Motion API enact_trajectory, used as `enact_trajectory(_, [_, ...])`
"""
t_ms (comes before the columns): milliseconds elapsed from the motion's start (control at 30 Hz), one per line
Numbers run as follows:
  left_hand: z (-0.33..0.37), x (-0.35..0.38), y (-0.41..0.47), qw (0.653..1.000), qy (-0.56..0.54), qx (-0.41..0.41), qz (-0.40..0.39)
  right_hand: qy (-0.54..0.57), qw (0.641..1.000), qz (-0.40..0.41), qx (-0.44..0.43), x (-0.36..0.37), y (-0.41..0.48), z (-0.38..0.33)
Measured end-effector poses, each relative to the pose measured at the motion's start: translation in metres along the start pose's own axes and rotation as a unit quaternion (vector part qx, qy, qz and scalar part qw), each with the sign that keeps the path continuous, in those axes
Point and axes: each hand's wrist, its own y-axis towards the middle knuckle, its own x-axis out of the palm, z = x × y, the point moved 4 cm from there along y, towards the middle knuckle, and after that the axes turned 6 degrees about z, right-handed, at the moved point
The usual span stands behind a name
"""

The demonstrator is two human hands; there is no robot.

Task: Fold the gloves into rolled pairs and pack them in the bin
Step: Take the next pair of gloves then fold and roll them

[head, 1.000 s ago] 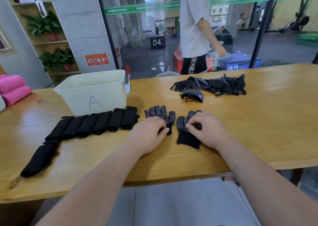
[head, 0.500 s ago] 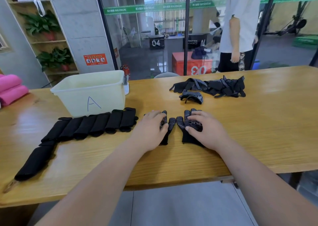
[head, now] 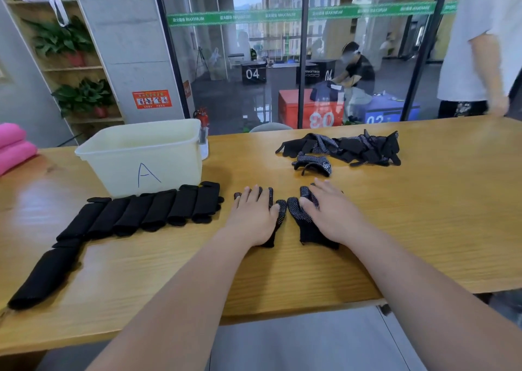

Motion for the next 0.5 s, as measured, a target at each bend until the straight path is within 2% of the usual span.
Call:
enact_trajectory(167, [0.003,0.01,0.008,0.998,0.049,-0.006,-0.024,-0.092,0.991,-0.088,0.045,0.028,0.014,-0.015])
enact_trajectory(500, [0.003,0.007,0.01,0.997,0.067,-0.015,-0.044,-0.118,0.985,-0.111,0.056,0.025,0.014,-0.011])
